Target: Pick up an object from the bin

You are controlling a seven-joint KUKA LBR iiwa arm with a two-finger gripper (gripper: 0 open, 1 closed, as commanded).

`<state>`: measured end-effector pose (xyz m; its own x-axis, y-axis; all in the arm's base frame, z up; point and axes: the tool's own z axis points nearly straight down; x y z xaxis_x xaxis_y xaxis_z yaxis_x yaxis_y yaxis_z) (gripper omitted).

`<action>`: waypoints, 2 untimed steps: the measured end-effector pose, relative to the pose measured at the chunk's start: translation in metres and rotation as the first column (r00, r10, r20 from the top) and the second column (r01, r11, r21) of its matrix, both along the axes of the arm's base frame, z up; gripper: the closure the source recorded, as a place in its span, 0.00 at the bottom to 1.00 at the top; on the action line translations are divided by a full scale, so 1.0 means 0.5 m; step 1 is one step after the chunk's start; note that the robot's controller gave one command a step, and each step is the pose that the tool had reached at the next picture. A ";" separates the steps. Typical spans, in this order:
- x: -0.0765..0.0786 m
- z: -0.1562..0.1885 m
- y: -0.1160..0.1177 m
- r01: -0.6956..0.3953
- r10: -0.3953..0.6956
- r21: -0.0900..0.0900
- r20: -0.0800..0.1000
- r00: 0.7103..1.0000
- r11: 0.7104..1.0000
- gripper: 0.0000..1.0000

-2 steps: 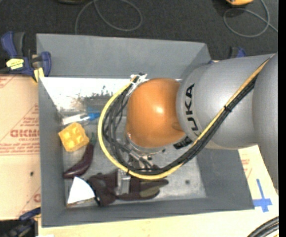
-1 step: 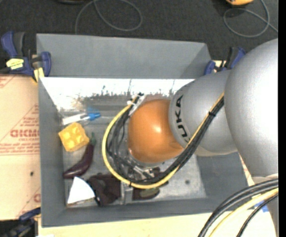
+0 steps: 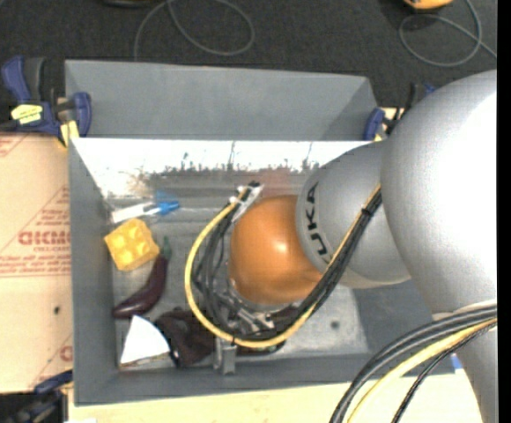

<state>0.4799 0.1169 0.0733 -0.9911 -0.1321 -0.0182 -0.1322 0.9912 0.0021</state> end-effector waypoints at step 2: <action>0.002 0.001 -0.001 0.002 -0.002 0.000 0.001 1.000 1.000 1.00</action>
Offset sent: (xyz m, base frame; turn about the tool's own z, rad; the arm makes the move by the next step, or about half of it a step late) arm 0.0000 0.0000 0.0000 0.0000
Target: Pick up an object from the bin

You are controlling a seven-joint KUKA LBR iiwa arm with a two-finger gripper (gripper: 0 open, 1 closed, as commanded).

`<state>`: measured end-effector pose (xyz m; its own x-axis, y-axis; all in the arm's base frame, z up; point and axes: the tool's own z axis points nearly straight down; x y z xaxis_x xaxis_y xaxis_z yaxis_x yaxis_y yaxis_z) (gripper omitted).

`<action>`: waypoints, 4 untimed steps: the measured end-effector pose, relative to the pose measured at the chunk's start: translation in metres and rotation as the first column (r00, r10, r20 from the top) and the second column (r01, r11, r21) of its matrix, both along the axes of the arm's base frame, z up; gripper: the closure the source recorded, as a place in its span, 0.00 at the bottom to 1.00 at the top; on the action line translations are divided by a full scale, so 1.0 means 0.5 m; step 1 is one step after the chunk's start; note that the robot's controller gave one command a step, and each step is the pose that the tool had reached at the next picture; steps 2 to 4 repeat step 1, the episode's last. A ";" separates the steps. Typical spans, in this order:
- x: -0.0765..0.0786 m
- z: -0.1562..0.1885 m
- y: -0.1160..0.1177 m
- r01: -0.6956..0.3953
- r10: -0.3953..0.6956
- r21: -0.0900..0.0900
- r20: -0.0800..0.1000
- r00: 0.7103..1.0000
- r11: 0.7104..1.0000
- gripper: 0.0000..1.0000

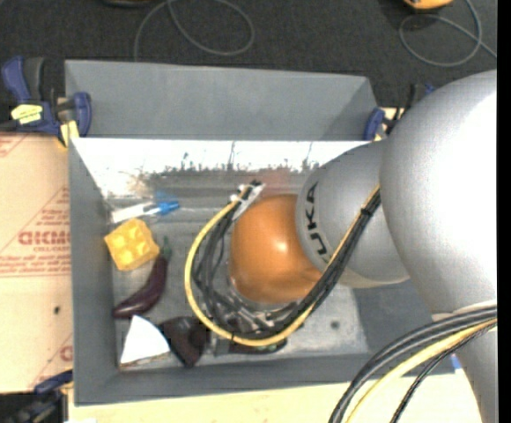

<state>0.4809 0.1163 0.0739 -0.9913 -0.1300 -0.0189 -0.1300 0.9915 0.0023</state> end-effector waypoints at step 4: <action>0.000 0.000 0.000 0.000 0.000 0.000 0.000 1.000 1.000 1.00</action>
Offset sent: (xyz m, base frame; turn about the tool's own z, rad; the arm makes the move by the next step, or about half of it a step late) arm 0.0000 0.0000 0.1090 0.0000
